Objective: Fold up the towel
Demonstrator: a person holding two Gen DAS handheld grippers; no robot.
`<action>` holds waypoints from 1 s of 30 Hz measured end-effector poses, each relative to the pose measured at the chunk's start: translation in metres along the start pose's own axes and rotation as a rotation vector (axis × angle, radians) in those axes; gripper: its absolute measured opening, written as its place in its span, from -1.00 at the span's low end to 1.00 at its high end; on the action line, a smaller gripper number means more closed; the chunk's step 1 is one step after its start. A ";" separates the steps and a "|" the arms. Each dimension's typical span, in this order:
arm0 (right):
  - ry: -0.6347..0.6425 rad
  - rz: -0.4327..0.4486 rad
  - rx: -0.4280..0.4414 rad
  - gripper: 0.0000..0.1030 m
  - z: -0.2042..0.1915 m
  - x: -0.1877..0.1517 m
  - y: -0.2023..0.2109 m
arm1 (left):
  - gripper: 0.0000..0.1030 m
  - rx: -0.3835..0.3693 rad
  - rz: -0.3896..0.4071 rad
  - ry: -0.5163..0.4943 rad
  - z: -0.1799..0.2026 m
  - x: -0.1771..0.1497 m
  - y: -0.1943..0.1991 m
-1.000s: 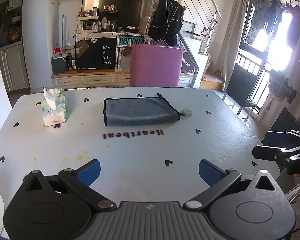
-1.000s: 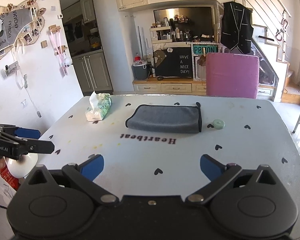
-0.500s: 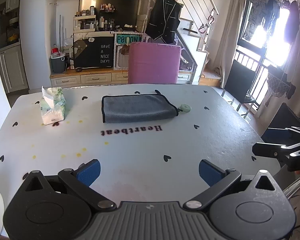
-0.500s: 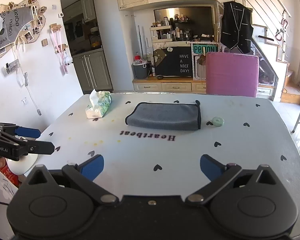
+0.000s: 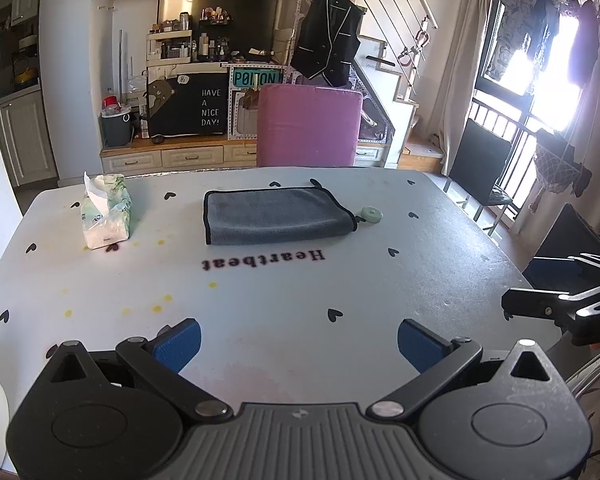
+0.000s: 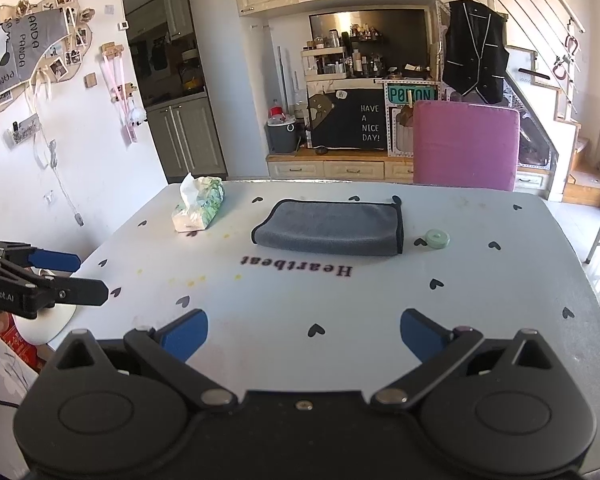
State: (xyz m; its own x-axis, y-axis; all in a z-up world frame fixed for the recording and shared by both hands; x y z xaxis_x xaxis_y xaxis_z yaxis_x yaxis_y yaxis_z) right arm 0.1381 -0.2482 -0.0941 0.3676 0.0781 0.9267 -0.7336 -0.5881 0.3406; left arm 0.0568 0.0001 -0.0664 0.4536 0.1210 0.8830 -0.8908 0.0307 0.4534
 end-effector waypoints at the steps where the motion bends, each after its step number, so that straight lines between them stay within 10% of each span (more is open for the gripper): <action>1: 0.000 0.000 0.000 0.99 0.000 0.001 0.000 | 1.00 -0.001 0.000 0.000 0.000 0.000 0.000; 30: -0.002 0.003 0.009 0.99 -0.002 0.000 -0.003 | 1.00 -0.002 0.001 0.000 0.000 -0.001 0.000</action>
State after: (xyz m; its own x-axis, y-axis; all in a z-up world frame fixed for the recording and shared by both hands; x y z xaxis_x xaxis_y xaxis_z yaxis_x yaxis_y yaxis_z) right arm 0.1390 -0.2453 -0.0948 0.3667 0.0753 0.9273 -0.7295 -0.5953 0.3368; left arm 0.0567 0.0004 -0.0670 0.4528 0.1210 0.8834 -0.8912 0.0328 0.4523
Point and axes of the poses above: each gripper's, at about its wrist camera, not at the fingertips, and y roughly against the way its jaws point, z to its right, x to its top, the point moved 7 cm from there along -y, roughly the way its jaws point, and after that the axes turned 15 degrees about z, right-handed, at the moved point
